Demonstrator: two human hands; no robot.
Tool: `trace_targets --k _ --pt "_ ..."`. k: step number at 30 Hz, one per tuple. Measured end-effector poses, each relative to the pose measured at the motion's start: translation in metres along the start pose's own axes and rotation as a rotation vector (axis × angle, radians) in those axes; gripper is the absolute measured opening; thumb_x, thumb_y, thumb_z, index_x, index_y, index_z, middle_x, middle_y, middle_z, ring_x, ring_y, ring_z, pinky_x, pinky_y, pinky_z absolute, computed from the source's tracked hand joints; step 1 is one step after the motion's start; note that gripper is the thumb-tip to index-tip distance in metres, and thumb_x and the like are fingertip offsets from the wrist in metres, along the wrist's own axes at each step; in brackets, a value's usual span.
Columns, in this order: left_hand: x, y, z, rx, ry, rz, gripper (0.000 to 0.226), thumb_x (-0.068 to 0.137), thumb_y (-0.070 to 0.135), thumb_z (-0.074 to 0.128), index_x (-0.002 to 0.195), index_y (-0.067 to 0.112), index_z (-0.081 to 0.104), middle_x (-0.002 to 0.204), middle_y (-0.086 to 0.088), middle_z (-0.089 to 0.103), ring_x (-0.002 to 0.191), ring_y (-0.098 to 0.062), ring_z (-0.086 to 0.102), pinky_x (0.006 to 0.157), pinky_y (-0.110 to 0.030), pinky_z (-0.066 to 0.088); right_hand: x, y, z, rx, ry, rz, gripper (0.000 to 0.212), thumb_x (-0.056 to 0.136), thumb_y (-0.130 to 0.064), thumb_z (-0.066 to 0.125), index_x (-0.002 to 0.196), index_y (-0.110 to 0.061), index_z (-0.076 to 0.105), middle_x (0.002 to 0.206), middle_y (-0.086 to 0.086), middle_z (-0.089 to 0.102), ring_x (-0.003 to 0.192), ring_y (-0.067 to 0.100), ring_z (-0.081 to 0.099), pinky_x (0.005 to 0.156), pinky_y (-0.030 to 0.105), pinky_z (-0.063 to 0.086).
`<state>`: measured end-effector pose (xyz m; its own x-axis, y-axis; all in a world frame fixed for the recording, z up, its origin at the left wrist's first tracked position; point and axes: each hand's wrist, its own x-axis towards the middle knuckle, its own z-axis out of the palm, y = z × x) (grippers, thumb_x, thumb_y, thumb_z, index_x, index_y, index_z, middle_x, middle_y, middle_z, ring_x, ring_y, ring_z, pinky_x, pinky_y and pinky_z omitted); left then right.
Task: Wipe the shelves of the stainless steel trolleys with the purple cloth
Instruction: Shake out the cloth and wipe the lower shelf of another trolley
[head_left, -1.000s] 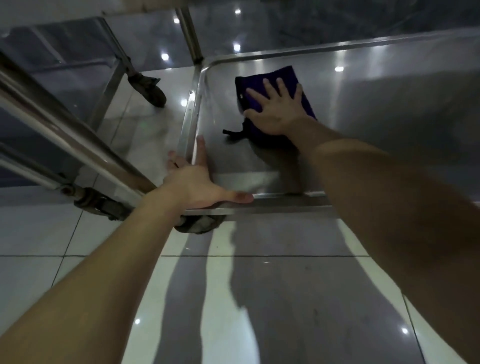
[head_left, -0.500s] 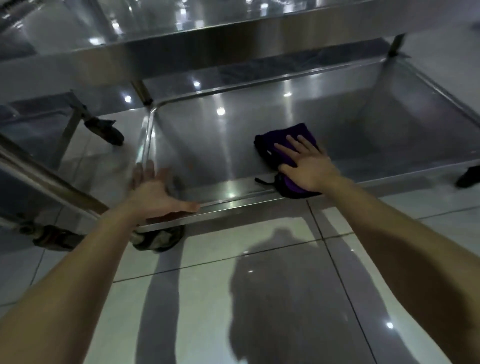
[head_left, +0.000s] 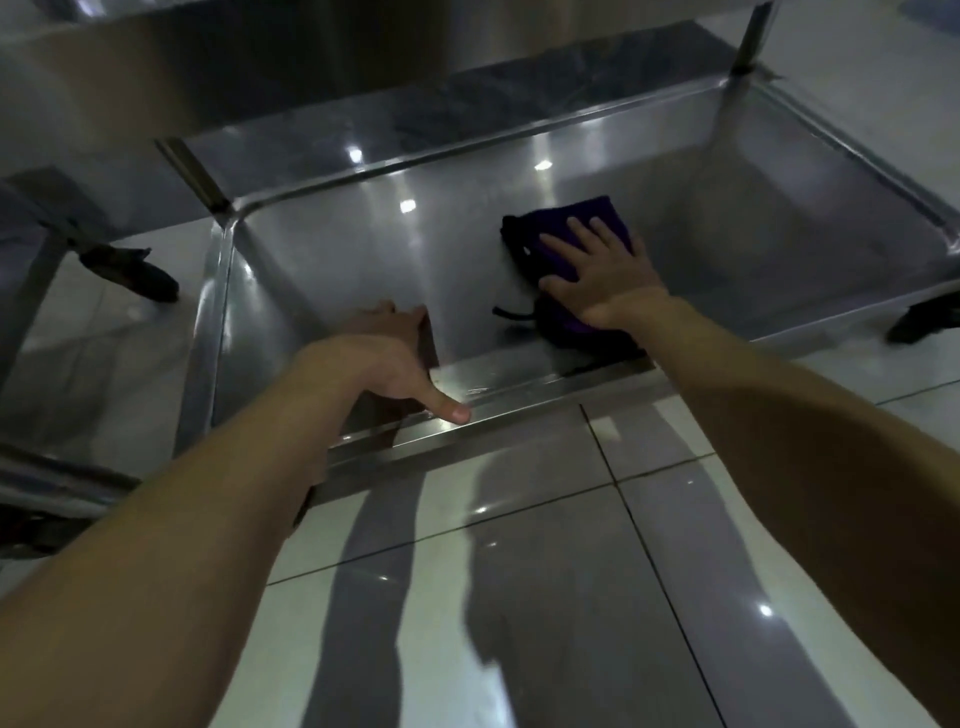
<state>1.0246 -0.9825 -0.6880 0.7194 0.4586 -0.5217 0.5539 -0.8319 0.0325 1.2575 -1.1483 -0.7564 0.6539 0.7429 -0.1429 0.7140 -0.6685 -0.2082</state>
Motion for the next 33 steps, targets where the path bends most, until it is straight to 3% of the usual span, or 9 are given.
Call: trace_targets --k 3,6,11,15,18,24,28,31,33 --pt "0.003 -0.001 0.0 0.019 0.003 0.016 0.169 0.023 0.101 0.079 0.167 0.032 0.024 0.163 -0.01 0.041 0.148 -0.036 0.042 0.113 -0.043 0.042 0.048 -0.001 -0.01 0.032 0.015 0.081 0.073 0.107 -0.067 0.03 0.172 -0.043 0.008 0.182 0.0 -0.007 0.167 0.026 -0.01 0.131 0.06 -0.007" --pt "0.005 -0.006 0.001 0.04 0.013 0.013 0.169 0.021 0.101 0.078 0.166 0.031 0.026 0.161 -0.01 0.041 0.147 -0.036 0.044 0.114 -0.042 0.043 0.094 -0.035 -0.011 0.001 0.009 0.094 0.076 0.105 -0.069 0.025 0.173 -0.039 0.005 0.181 0.004 -0.009 0.166 0.033 -0.012 0.128 0.068 -0.01" --pt "0.001 -0.015 -0.002 0.054 -0.008 -0.014 0.178 0.025 0.099 0.079 0.173 0.029 0.009 0.178 -0.01 0.019 0.163 -0.033 0.023 0.126 -0.043 0.03 0.114 -0.113 0.003 -0.029 -0.021 -0.1 0.076 0.105 -0.068 0.026 0.173 -0.039 0.008 0.181 0.004 -0.008 0.166 0.032 -0.011 0.127 0.067 -0.013" --pt "-0.009 -0.019 -0.005 0.03 -0.03 -0.023 0.183 0.016 0.099 0.074 0.173 0.029 0.011 0.178 -0.008 0.018 0.163 -0.033 0.022 0.128 -0.044 0.029 0.076 -0.133 0.015 -0.027 -0.047 -0.2 0.073 0.107 -0.062 0.029 0.173 -0.039 0.009 0.182 0.002 -0.006 0.166 0.028 -0.01 0.128 0.063 -0.015" --pt "-0.014 -0.019 -0.005 0.04 -0.042 -0.035 0.177 0.023 0.1 0.074 0.172 0.025 0.017 0.177 -0.009 0.022 0.162 -0.032 0.024 0.128 -0.044 0.029 0.021 -0.127 0.029 -0.031 0.001 -0.24 0.07 0.109 -0.06 0.029 0.172 -0.039 0.01 0.182 -0.001 -0.004 0.167 0.024 -0.009 0.13 0.06 -0.013" --pt "-0.012 -0.02 -0.005 0.049 -0.028 -0.006 0.179 0.017 0.105 0.074 0.171 0.034 0.016 0.173 -0.007 0.032 0.157 -0.034 0.032 0.124 -0.049 0.036 -0.077 -0.063 0.037 0.006 0.023 -0.365 0.071 0.103 -0.065 0.024 0.171 -0.045 0.016 0.18 -0.011 0.006 0.166 0.012 0.0 0.133 0.049 -0.002" --pt "-0.01 -0.023 -0.003 0.043 -0.022 0.0 0.179 0.017 0.106 0.074 0.17 0.03 0.019 0.17 -0.011 0.033 0.154 -0.039 0.037 0.12 -0.049 0.039 -0.091 0.02 0.021 -0.006 0.071 -0.148 0.067 0.106 -0.064 0.027 0.17 -0.048 0.016 0.18 -0.011 0.007 0.166 0.012 0.003 0.133 0.048 0.003" --pt "-0.011 -0.024 -0.005 0.008 -0.005 0.036 0.169 0.017 0.106 0.075 0.162 0.029 0.034 0.162 -0.01 0.046 0.142 -0.037 0.05 0.114 -0.047 0.047 -0.096 0.067 0.01 -0.025 0.074 0.086 0.064 0.11 -0.064 0.027 0.17 -0.049 0.01 0.181 -0.009 0.001 0.166 0.014 -0.002 0.133 0.05 -0.001" --pt "-0.013 -0.019 -0.009 -0.064 -0.007 0.047 0.16 0.018 0.101 0.081 0.155 0.029 0.044 0.155 -0.006 0.055 0.129 -0.031 0.057 0.107 -0.042 0.05 -0.099 0.068 0.008 -0.03 0.054 0.149 0.071 0.105 -0.07 0.023 0.171 -0.047 0.007 0.182 -0.006 -0.002 0.166 0.016 -0.003 0.133 0.054 -0.002"
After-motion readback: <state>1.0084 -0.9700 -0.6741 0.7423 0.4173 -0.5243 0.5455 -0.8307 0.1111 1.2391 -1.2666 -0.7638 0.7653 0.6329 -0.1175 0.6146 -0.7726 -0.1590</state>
